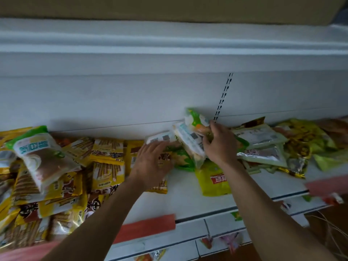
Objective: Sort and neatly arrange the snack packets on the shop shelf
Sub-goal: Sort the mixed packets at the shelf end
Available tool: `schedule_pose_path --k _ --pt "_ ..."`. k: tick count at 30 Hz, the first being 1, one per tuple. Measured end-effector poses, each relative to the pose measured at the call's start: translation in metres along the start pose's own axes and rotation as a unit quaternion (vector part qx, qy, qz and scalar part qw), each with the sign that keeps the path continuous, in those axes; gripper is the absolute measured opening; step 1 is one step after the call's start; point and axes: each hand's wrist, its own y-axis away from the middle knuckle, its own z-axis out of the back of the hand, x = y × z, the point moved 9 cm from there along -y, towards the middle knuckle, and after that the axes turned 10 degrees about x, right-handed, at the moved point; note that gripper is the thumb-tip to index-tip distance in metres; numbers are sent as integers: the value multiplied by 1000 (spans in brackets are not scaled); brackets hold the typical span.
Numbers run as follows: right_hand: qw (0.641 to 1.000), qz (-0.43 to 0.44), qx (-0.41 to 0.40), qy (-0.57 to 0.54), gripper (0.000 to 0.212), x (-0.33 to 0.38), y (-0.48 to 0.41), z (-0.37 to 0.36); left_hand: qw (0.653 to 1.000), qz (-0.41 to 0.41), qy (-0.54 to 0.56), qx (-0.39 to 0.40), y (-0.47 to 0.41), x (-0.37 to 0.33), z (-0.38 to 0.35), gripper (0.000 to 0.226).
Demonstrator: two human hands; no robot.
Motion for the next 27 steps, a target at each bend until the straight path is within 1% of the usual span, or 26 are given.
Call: schedule_pose_path --k 3,5,8,10,13,15,17,18,19,20,21,22,23,25,27 --pt "1000 -11 5 -21 53 3 -5 -3 999 13 -3 -48 14 10 21 52" --pt "999 -6 -25 -46 53 15 -4 4 998 12 -19 -67 24 13 37 49" --pt "989 56 -121 -69 50 52 9 24 994 20 -25 -104 42 20 66 45" --pt "977 119 -147 -98 47 88 20 24 990 31 -21 -133 60 25 84 42" --pt "966 182 -115 -139 44 152 42 1 983 46 -34 -175 93 41 113 38" --pt "963 217 -105 -122 41 196 59 -16 975 59 -41 -209 118 57 139 37" --pt "955 255 -86 -123 39 236 74 -32 961 70 -62 -260 146 75 166 35" --pt "949 276 -63 -139 40 256 80 -41 951 87 -83 -285 160 89 179 35" --pt "943 291 -22 -161 43 275 86 -52 942 123 -101 -296 172 106 189 38" --pt "937 297 33 -181 49 293 91 -66 935 175 -111 -287 182 127 197 43" --pt "931 297 88 -194 58 308 95 -81 930 233 -114 -260 189 149 201 50" --pt "927 294 130 -195 67 322 99 -95 925 285 -111 -226 196 170 202 56" --pt "926 291 155 -184 75 333 101 -106 921 321 -109 -194 200 187 201 61" --pt "933 290 163 -140 82 346 105 -118 920 340 -120 -151 200 205 197 65" --pt "942 280 140 -123 81 347 105 -118 919 337 -146 -143 199 210 195 63"
